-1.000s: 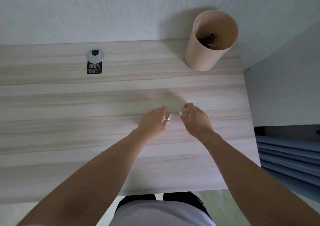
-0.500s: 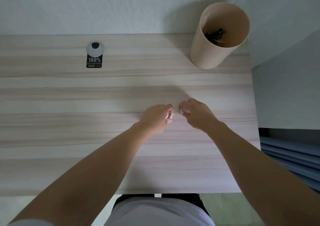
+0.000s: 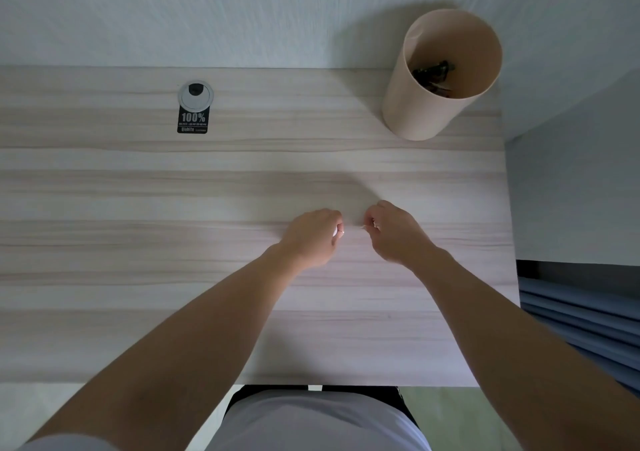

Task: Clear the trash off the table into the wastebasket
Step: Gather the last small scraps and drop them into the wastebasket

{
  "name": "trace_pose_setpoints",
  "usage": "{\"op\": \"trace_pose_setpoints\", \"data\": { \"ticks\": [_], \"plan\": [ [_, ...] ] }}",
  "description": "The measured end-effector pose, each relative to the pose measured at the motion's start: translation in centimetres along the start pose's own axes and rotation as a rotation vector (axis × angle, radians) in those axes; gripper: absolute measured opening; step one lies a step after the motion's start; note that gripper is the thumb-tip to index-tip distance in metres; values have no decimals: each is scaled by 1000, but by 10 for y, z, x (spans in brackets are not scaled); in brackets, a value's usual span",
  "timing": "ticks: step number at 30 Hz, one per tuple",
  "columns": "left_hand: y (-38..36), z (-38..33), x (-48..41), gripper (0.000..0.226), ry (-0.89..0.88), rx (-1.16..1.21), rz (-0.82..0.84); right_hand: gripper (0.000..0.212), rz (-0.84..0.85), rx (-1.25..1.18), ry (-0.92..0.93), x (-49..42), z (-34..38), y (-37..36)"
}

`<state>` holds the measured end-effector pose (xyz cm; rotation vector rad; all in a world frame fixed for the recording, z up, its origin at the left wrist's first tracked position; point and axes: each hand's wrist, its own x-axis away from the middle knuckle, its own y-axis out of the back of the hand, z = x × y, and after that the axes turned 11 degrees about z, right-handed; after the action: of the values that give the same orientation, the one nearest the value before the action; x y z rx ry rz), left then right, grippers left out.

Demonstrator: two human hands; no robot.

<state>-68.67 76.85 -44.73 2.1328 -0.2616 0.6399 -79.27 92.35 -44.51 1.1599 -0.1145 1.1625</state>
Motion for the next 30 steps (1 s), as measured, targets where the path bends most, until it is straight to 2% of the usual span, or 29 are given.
{"op": "trace_pose_setpoints", "data": {
  "ticks": [3, 8, 14, 20, 30],
  "plan": [
    [-1, 2, 4, 8, 11, 27, -9, 13, -5, -50, -23, 6, 1, 1],
    [3, 4, 17, 5, 17, 72, -31, 8, -11, -116, -48, 23, 0, 2],
    [22, -2, 39, 8, -9, 70, -83, 8, -60, -106, -15, 43, 16, 12],
    [53, -20, 65, 9, 8, 78, -167, 7, -161, -94, 35, 69, 35, 38],
    [94, -30, 108, 12, -70, 48, -271, 6, -324, -53, 32, 111, 68, 81]
  ]
}}
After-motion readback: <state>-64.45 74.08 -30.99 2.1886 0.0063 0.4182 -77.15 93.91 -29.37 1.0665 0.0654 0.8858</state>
